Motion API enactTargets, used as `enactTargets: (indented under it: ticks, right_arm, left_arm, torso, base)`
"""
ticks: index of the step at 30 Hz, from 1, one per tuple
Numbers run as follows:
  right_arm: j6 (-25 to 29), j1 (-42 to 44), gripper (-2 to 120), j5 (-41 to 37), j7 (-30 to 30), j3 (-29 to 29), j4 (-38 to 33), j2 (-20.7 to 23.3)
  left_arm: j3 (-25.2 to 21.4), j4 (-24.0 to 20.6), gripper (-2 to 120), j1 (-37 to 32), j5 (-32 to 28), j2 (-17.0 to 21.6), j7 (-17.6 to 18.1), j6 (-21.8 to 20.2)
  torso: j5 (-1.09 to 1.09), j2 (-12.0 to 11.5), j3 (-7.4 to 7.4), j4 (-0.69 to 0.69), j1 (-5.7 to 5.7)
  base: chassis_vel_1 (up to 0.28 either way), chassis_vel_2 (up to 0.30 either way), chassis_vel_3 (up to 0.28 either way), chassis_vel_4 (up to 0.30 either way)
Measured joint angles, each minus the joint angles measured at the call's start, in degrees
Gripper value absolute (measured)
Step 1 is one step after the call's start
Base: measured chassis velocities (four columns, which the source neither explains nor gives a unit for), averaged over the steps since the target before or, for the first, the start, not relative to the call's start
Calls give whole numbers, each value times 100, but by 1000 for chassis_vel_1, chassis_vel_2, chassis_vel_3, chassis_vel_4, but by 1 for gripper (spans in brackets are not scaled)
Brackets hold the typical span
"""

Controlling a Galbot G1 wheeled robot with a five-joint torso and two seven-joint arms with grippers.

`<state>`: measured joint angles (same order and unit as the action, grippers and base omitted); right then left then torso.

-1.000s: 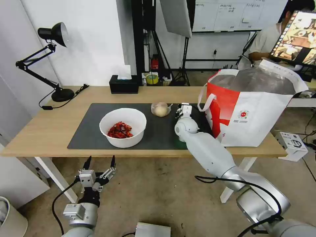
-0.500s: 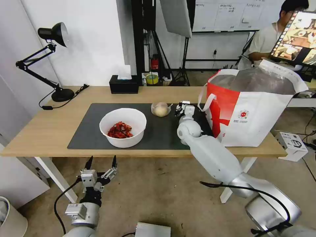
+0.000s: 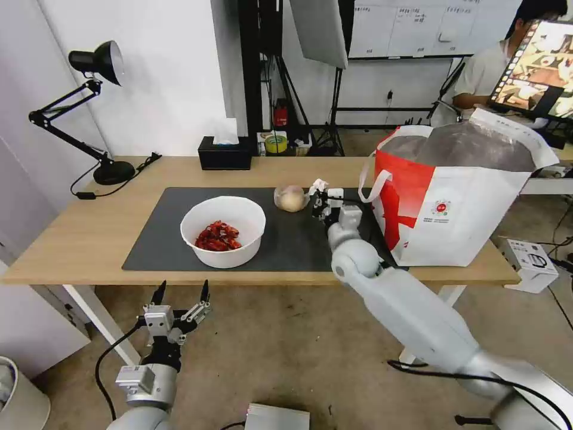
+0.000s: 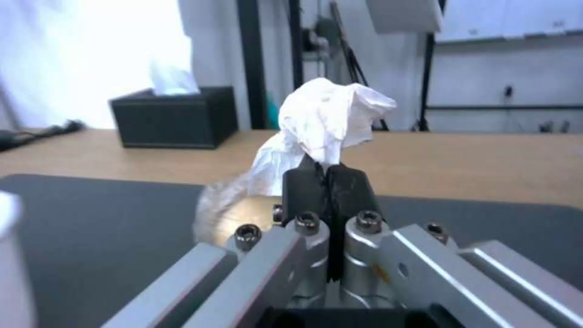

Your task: Pick up the trash from the table and place it into the takeout bag.

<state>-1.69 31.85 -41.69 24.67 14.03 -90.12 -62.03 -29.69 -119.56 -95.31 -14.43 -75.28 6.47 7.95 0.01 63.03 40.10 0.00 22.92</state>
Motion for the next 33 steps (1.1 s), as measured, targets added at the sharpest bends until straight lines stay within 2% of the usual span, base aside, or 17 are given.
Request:
enactTargets:
  ticks: [3,9,12,13,16,23,28,33]
  right_arm:
    - [226,550,0,232,-308,-195,-590,421]
    - [457,1267,0,650,-768,-618,-1255,942]
    - [686,1877,0,900,-1132,-1248,-1657,1257]
    - [686,1877,0,900,-1132,-1248,-1657,1257]
    - [966,2581,0,1000,-1464,-1970,-1983,1402]
    - [1414,3738,0,1218,-1807,-2772,-2432,1365]
    - [1500,4071,0,1228,-1874,-3168,-2673,1213]
    - [1499,3893,0,849,-1745,-3655,-2815,1326]
  left_arm:
    - [64,62,100,67,-7,22,-3,0]
    - [73,71,100,107,-84,53,-3,-47]
    - [49,55,100,164,-207,107,-20,-135]
    - [49,55,100,164,-207,107,-20,-135]
    - [37,-62,100,211,-339,172,-73,-286]
    - [44,-97,100,274,-438,326,-85,-361]
    - [69,-57,100,270,-450,393,-86,-363]
    - [69,-47,100,238,-450,416,-87,-358]
  torso:
    - [0,0,0,0,0]
    - [0,0,0,-1,-1]
    - [-1,0,0,-1,0]
    - [-1,0,0,-1,0]
    - [-1,0,0,-1,0]
    - [0,0,0,-1,-1]
    - [0,0,0,-1,-1]
    - [-2,0,0,1,-1]
  base:
    - [0,0,0,0]
    - [0,0,0,0]
    - [0,0,0,0]
    - [0,0,0,0]
    - [0,0,0,0]
    - [0,0,0,0]
    - [0,0,0,0]
    - [0,0,0,0]
